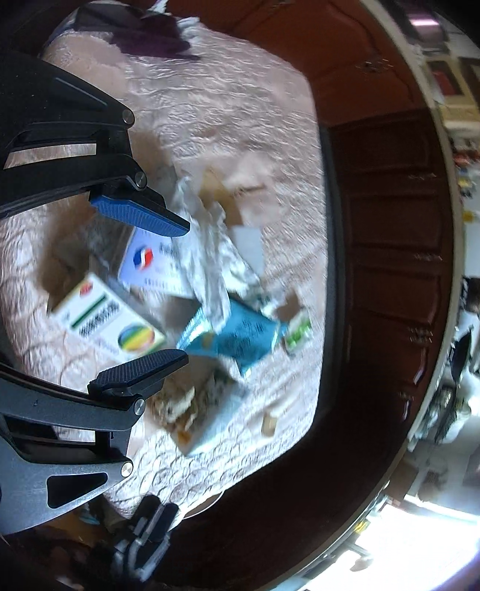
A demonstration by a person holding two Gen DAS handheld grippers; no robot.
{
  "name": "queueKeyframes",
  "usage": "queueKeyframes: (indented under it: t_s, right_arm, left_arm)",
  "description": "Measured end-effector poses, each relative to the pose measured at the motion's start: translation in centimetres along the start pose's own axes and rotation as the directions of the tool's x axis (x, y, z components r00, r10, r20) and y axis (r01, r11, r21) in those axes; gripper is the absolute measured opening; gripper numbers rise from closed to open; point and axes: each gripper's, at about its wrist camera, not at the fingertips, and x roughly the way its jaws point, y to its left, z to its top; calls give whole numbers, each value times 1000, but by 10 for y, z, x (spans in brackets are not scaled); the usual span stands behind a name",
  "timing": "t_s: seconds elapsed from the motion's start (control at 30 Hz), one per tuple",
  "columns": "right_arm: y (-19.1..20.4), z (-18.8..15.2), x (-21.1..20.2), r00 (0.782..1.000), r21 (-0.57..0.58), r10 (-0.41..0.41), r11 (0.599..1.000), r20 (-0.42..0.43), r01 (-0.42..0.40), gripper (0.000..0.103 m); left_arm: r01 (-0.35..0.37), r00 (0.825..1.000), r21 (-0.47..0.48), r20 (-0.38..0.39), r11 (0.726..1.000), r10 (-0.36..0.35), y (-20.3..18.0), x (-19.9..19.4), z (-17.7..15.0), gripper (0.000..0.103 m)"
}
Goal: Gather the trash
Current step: 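Move both tools back over the trash on the table, then grasp the white tissue with the left tool while the right tool grasps the crumpled paper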
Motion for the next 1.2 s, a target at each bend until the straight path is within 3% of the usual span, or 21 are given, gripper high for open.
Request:
queueKeyframes:
  t_s: [0.23, 0.5, 0.8, 1.0, 1.1, 1.13, 1.17, 1.2]
  right_arm:
    - [24, 0, 62, 994, -40, 20, 999, -111, -24, 75]
    - [32, 6, 109, 985, -74, -11, 997, -172, -2, 75]
    - [27, 10, 126, 981, -77, -24, 997, -195, 9, 75]
    - [24, 15, 134, 981, -71, -29, 997, -192, 15, 75]
    - [23, 16, 135, 982, -65, -24, 998, -187, 12, 75]
    - [24, 16, 135, 982, -64, -24, 998, -186, 12, 70]
    - [24, 16, 135, 982, -64, -22, 998, -186, 10, 58]
    - [24, 17, 136, 982, -63, -17, 998, -188, 5, 52]
  left_arm:
    - [-2, 999, -27, -45, 1000, 1, 20, 25, 9, 62]
    - [-30, 996, -20, -84, 999, 28, 26, 61, 25, 62]
    - [-73, 993, 48, -84, 996, 77, 24, 77, 26, 62]
    - [-62, 992, 38, -108, 997, 66, 24, 85, 26, 62]
    - [-34, 992, 19, -118, 999, 36, 26, 87, 27, 51]
    - [-30, 991, 15, -126, 999, 32, 26, 88, 27, 41]
    - [-29, 990, 8, -136, 1000, 30, 27, 89, 27, 32]
    - [-30, 989, -1, -143, 1000, 29, 28, 90, 26, 27]
